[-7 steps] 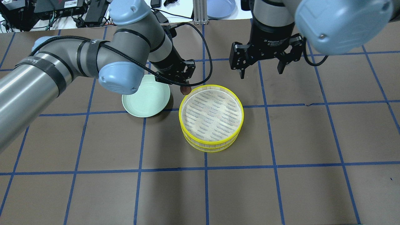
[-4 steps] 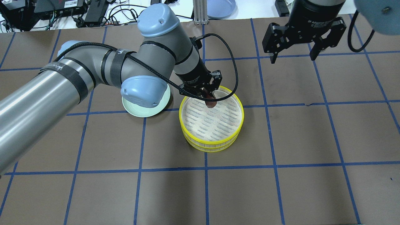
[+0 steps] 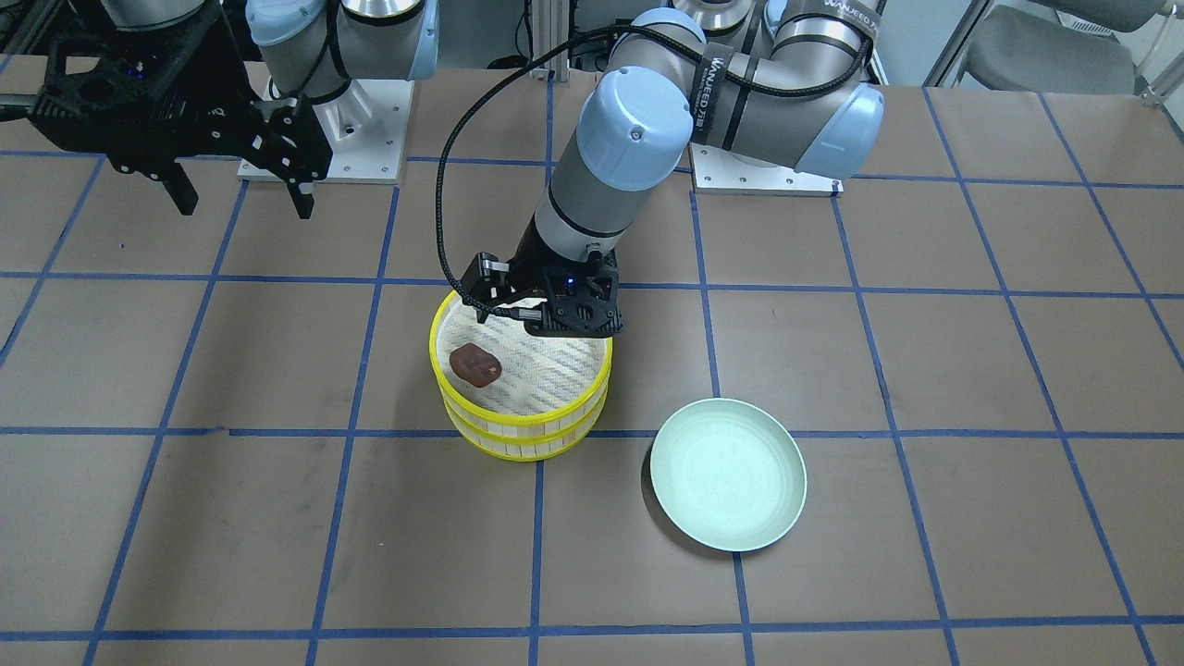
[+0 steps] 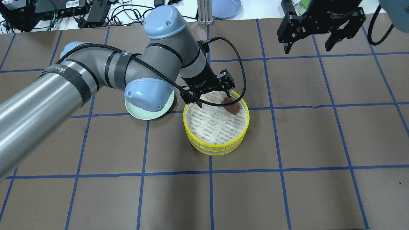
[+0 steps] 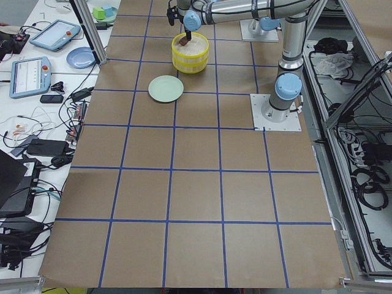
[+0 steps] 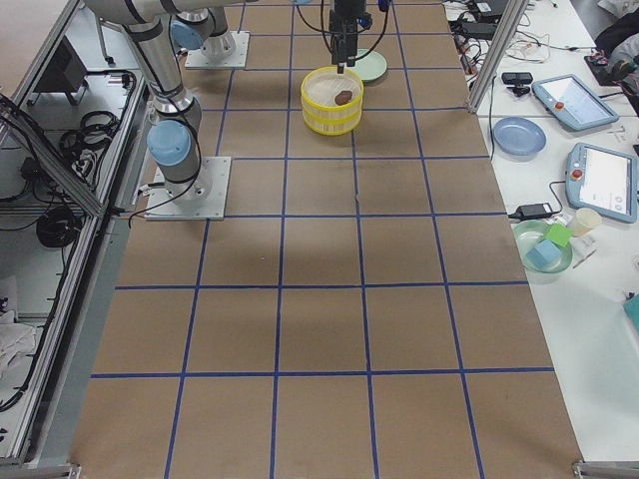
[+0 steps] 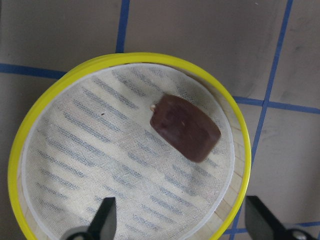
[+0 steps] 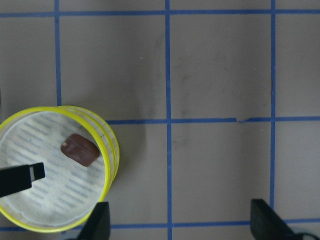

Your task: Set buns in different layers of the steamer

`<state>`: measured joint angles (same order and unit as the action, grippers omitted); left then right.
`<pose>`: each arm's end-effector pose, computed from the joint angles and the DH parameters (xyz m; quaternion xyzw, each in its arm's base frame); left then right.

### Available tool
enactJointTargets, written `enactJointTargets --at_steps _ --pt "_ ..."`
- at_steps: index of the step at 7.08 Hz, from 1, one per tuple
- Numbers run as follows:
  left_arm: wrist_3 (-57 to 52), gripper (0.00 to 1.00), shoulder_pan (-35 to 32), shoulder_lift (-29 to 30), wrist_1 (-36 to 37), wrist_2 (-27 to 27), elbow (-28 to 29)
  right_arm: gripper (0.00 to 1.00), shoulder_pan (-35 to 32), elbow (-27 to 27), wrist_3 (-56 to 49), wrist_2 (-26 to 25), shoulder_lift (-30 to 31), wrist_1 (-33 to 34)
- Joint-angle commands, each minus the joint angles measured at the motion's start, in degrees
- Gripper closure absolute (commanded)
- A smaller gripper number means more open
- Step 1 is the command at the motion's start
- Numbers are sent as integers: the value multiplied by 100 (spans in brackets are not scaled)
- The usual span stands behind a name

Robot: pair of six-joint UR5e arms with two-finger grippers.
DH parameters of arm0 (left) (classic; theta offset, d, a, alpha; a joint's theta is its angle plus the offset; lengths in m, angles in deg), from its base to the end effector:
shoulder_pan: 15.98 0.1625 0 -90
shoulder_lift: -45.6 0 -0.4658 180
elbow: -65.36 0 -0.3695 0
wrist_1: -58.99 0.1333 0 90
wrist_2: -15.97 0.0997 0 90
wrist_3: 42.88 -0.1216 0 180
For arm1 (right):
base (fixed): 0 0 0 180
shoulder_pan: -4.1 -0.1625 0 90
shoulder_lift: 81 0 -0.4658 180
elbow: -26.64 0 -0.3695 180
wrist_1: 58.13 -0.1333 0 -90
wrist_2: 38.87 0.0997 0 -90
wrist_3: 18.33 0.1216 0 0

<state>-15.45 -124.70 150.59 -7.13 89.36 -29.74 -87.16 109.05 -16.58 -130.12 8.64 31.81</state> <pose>-0.3436 -0.4903 0.3758 0.0703 -0.9865 -0.0265 0.1456 0.1412 -0.4806 0.5666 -0.0049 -0.9980 0.0628 0.0092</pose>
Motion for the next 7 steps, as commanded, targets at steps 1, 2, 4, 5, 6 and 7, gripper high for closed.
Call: enactJointTargets --at_steps 1,2,4,5,6,7 --pt "-1701 0 515 -127 -608 681 245 0 3 195 27 2 9 839" --pt "-2340 0 849 -302 -1144 937 516 0 3 197 10 11 9 850" --pt "-3371 0 1439 -688 -1710 1282 773 0 3 197 -17 2 18 850" --pt "-3427 0 1685 -951 -1938 1300 774 0 -5 205 27 -24 27 824" --pt "-3428 0 1818 -1224 -2149 1309 774 0 -14 205 19 -24 35 815" --pt "-3428 0 1863 -1444 -2273 1501 774 0 -23 205 18 -24 36 806"
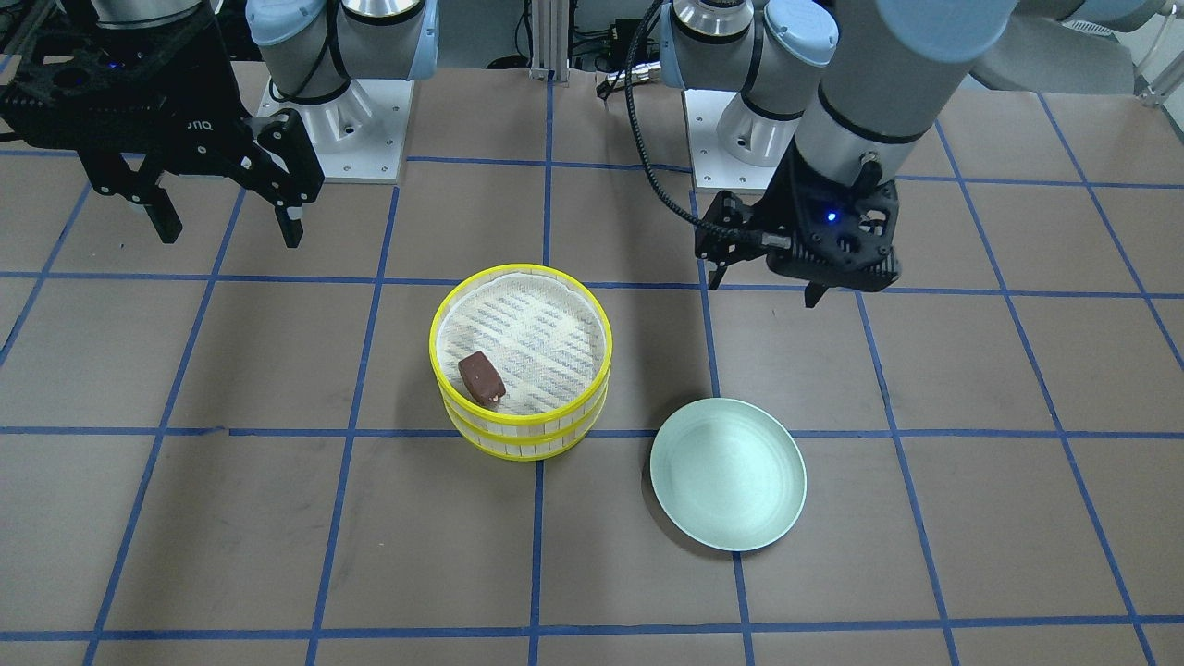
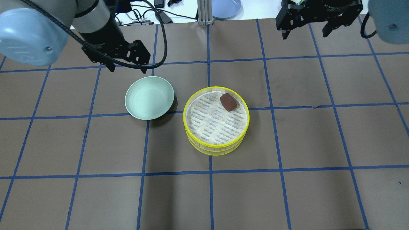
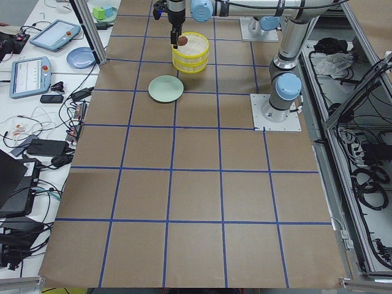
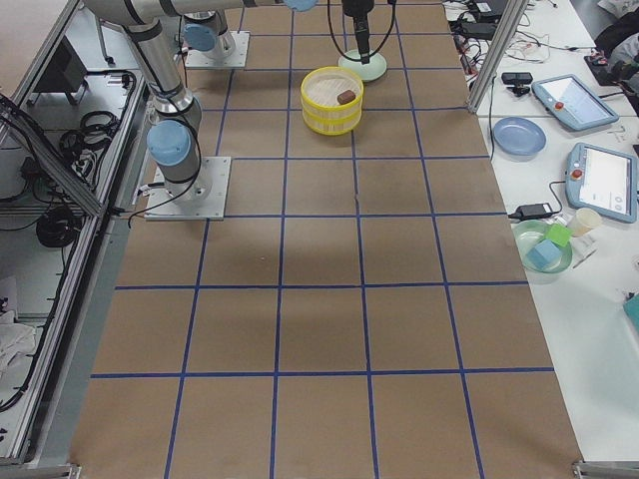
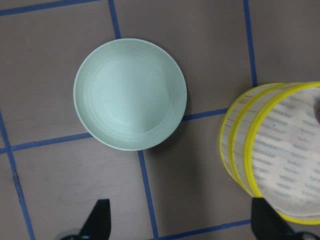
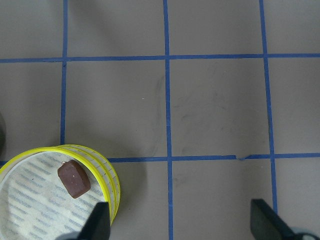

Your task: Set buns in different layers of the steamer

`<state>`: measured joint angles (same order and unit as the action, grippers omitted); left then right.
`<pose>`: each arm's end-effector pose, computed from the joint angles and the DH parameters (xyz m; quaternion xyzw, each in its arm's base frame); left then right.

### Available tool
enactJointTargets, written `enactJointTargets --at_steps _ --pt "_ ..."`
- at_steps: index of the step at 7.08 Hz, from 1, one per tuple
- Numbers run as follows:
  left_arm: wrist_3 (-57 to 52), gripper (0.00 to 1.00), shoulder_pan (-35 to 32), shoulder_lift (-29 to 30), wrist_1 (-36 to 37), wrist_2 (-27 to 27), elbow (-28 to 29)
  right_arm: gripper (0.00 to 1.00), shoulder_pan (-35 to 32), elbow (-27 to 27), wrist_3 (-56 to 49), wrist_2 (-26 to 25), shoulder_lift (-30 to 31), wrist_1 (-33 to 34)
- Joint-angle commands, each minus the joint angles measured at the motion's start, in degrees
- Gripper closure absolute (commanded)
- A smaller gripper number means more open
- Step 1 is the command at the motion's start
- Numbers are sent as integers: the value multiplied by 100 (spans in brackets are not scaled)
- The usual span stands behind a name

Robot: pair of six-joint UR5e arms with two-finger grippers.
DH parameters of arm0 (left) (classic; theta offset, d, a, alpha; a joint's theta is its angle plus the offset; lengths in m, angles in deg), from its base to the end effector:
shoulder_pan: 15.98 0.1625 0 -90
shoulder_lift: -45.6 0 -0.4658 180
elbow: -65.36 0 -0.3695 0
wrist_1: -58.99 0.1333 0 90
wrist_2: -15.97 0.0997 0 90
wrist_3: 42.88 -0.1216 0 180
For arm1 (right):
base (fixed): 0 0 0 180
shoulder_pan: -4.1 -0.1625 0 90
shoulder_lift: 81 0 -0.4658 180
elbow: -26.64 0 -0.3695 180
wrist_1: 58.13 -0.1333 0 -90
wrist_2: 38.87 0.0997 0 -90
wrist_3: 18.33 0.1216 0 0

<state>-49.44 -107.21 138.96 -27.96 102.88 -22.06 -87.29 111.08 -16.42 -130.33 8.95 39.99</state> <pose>-0.1506 -0.4981 0.5051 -0.0684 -0.9971 0.0210 0.0260 0.1421 -0.4904 0.5691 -0.0060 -0.9928 0.1190 0.0092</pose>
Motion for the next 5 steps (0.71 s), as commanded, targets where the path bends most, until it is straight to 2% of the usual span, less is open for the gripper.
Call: enactJointTargets --at_steps 1,5 --pt "-29 0 114 -414 -174 316 5 0 -11 2 2 -3 4 -21" --pt "-20 0 131 -556 -165 414 -82 0 -11 2 -7 -3 4 -29"
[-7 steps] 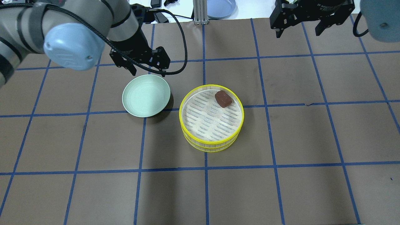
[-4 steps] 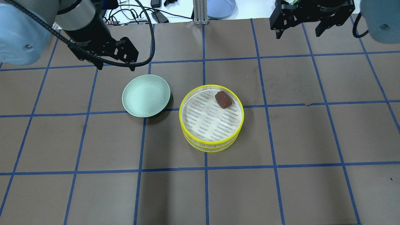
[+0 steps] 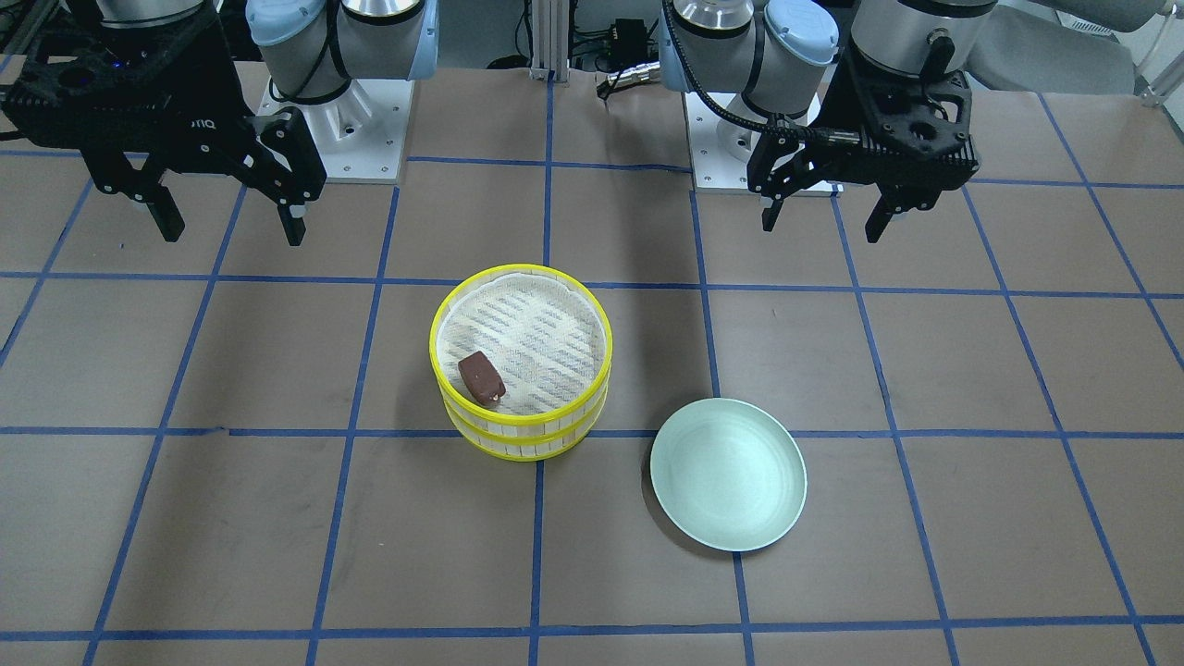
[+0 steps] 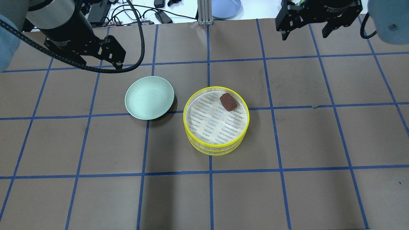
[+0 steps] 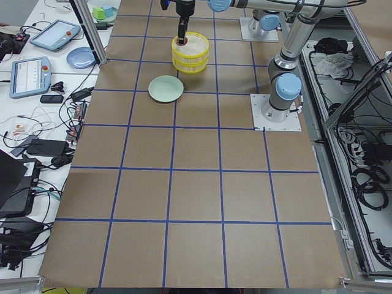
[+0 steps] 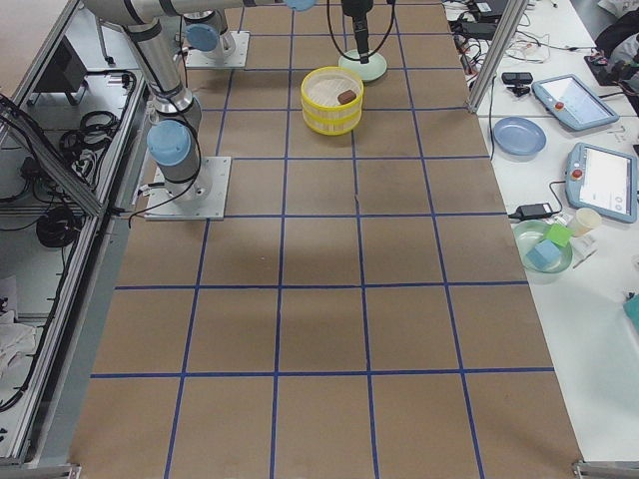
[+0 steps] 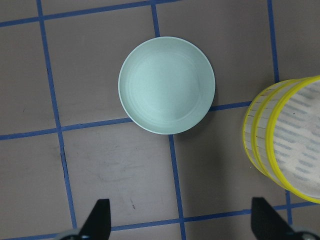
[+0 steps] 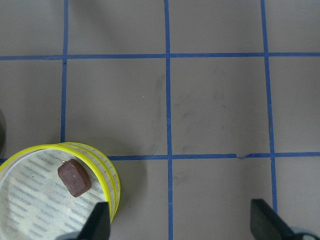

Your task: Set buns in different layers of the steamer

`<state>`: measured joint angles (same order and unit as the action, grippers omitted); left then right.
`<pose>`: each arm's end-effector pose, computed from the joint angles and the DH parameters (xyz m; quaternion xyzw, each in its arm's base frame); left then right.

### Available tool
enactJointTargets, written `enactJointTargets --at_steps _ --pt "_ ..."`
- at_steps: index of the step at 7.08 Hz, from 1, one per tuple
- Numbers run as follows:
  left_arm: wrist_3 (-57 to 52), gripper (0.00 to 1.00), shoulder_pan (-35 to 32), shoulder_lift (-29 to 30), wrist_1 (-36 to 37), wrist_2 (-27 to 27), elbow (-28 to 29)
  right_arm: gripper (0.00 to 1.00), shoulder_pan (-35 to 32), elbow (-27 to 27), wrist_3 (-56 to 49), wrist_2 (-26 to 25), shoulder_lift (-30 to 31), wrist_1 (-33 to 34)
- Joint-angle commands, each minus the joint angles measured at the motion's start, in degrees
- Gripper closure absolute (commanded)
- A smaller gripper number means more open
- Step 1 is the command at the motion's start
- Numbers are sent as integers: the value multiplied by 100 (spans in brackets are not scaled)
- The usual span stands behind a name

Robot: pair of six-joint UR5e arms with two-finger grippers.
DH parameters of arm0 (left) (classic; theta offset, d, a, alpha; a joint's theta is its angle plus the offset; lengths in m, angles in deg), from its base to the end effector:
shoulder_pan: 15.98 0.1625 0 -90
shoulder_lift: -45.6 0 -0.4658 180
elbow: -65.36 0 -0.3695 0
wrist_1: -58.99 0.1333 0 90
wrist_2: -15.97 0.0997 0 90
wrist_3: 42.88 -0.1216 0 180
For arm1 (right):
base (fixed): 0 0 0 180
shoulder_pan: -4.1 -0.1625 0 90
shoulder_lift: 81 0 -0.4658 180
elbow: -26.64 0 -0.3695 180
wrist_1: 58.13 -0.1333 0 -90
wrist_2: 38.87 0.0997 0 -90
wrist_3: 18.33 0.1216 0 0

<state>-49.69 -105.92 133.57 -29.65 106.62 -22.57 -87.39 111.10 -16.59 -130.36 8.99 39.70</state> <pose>-0.1314 -0.4630 0.5429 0.0585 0.9971 -0.0472 0.0085 0.1429 -0.4894 0.5687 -0.0037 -0.9931 0.1166 0.0096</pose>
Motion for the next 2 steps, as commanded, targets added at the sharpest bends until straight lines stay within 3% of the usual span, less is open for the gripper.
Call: enactJointTargets --at_steps 1,2 --pt "5 0 3 -25 -4 41 -48 0 0 0 -7 0 0 -1" --pt "5 0 3 -25 -21 41 -57 0 0 0 -16 -9 0 -9"
